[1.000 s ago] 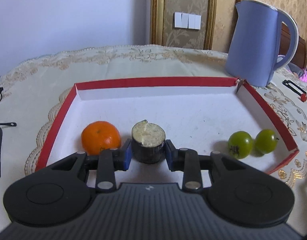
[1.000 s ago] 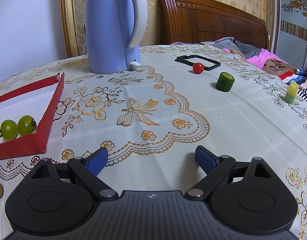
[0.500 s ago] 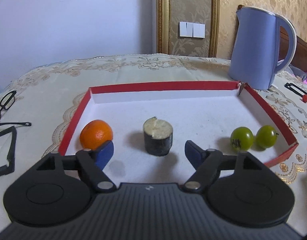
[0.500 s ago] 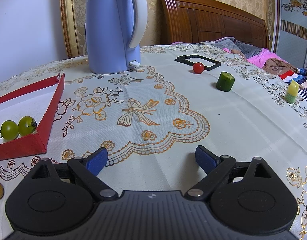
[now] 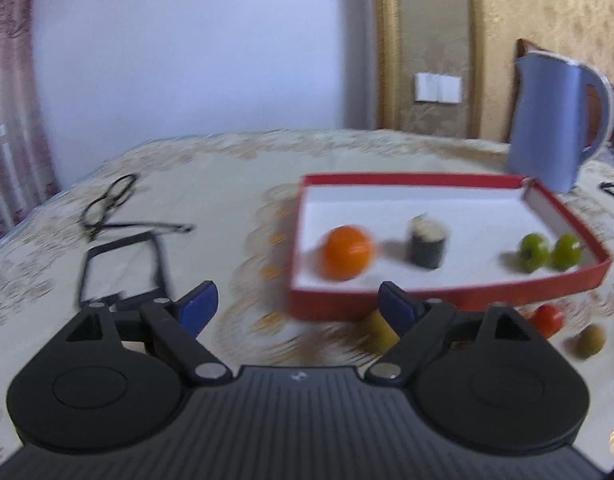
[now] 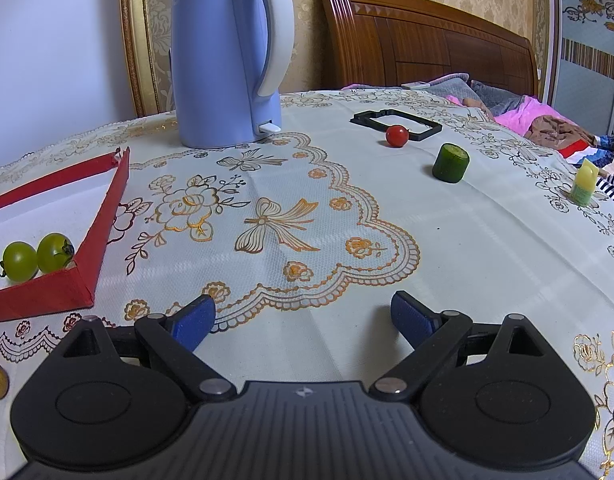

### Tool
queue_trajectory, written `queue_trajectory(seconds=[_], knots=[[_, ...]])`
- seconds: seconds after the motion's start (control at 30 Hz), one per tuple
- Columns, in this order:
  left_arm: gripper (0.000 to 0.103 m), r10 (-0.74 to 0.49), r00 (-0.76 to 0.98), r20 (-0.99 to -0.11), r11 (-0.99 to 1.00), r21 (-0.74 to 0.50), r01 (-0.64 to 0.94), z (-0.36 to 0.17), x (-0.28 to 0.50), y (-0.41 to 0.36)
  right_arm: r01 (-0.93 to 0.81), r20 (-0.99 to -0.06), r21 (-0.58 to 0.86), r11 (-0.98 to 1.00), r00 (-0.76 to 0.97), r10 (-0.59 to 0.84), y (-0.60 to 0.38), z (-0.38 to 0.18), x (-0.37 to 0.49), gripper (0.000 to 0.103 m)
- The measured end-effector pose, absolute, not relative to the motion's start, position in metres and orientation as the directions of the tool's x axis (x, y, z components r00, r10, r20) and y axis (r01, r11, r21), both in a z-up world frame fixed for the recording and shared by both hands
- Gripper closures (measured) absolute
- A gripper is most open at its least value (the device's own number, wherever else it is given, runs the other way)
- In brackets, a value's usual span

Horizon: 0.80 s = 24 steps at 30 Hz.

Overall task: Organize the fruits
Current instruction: 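Withdraw the left tool from the tray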

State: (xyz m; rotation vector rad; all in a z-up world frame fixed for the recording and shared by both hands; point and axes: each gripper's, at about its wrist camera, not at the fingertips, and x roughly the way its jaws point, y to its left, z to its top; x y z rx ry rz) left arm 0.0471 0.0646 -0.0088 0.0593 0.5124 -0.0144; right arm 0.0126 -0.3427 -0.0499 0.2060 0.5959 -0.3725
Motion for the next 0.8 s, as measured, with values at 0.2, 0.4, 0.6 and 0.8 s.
queue_trajectory(seconds=[0.2, 0.4, 0.6, 0.8], knots=[[0.017, 0.039, 0.835, -0.549, 0.999, 0.023, -0.032, -0.021, 0.05, 0.095, 0.399, -0.581, 0.081, 0.913, 0.764, -0.282, -0.342, -0.05, 0.013, 0.008], [0.008, 0.009, 0.805, -0.594, 0.999, -0.031, -0.033, -0.035, 0.06, 0.109, 0.399, -0.582, 0.075, 0.914, 0.761, -0.285, -0.342, -0.05, 0.013, 0.008], [0.0, 0.007, 0.787, -0.617, 1.0, -0.002, -0.01, -0.038, 0.063, 0.104, 0.337, -0.529, 0.14, 0.931, 0.82, -0.218, -0.342, -0.047, -0.005, 0.008], [0.0, 0.008, 0.786, -0.618, 1.0, 0.001, -0.01, -0.038, 0.063, 0.104, 0.117, -0.456, 0.086, 0.989, 0.888, -0.066, -0.292, -0.037, -0.043, 0.008]])
